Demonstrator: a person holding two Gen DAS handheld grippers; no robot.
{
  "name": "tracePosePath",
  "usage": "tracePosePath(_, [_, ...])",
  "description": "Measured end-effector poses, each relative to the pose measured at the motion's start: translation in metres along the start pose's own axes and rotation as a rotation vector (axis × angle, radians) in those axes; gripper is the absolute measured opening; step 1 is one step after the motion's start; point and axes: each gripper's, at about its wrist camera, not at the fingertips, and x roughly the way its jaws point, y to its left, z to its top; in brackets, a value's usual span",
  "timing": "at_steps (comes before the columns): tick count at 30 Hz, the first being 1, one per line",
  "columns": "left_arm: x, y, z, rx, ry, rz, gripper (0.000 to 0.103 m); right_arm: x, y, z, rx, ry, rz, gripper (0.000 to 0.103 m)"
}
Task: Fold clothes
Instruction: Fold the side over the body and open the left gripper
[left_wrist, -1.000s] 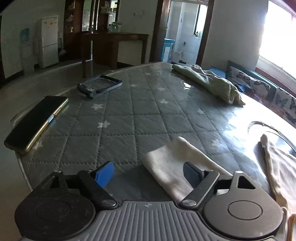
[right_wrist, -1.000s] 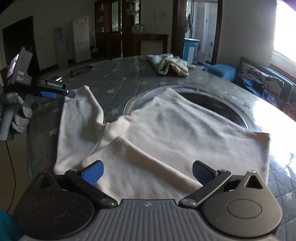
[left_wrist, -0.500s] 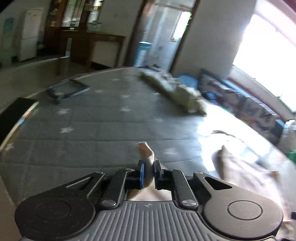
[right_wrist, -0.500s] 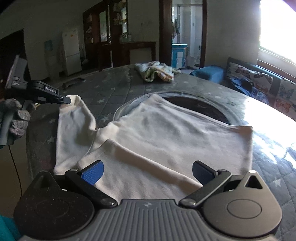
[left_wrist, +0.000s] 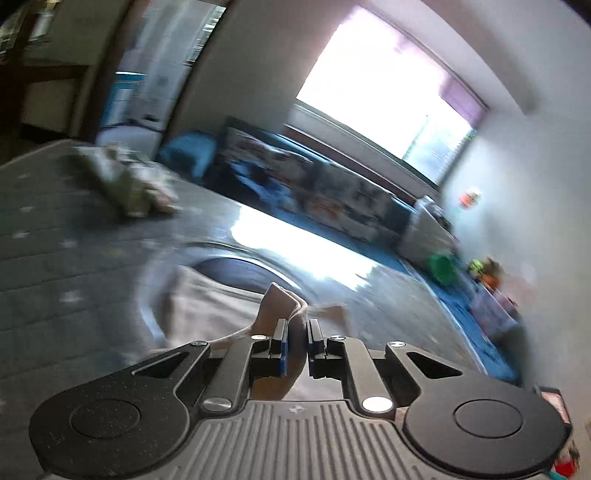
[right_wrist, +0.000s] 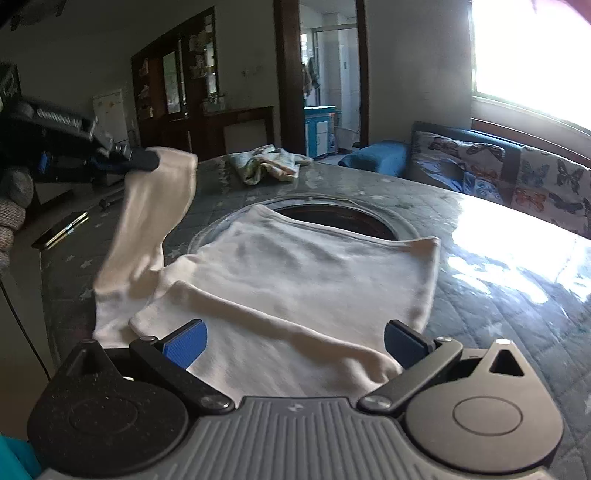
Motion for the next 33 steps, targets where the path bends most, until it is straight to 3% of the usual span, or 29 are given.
tracePosePath(5, [0.027,-0.036,-0.016,0.045,0.081,-0.082,0.011,-0.011,-0.013,-0.010,0.031,-0.007,-0.017,0.103])
tracePosePath(10, [0.051,-0.056,-0.039,0.082,0.171,-0.103,0.012,-0.014,-0.021,-0.016,0.053,-0.001,-0.032,0.103])
tracePosePath(14, [0.061,-0.056,-0.051,0.090,0.225,-0.126,0.023,-0.013,-0.023,-0.018,0.058,0.005,-0.041,0.103])
tracePosePath(17, [0.059,-0.049,-0.053,0.106,0.232,-0.138,0.039,-0.012,-0.023,-0.017,0.055,0.009,-0.047,0.103])
tracePosePath(24, [0.039,0.006,-0.054,0.098,0.211,-0.015,0.042,-0.011,-0.014,-0.007,0.028,-0.005,-0.034,0.103])
tracePosePath(33, [0.034,0.063,-0.057,-0.013,0.223,0.056,0.042,0.024,0.006,0.012,0.003,0.024,0.140,0.103])
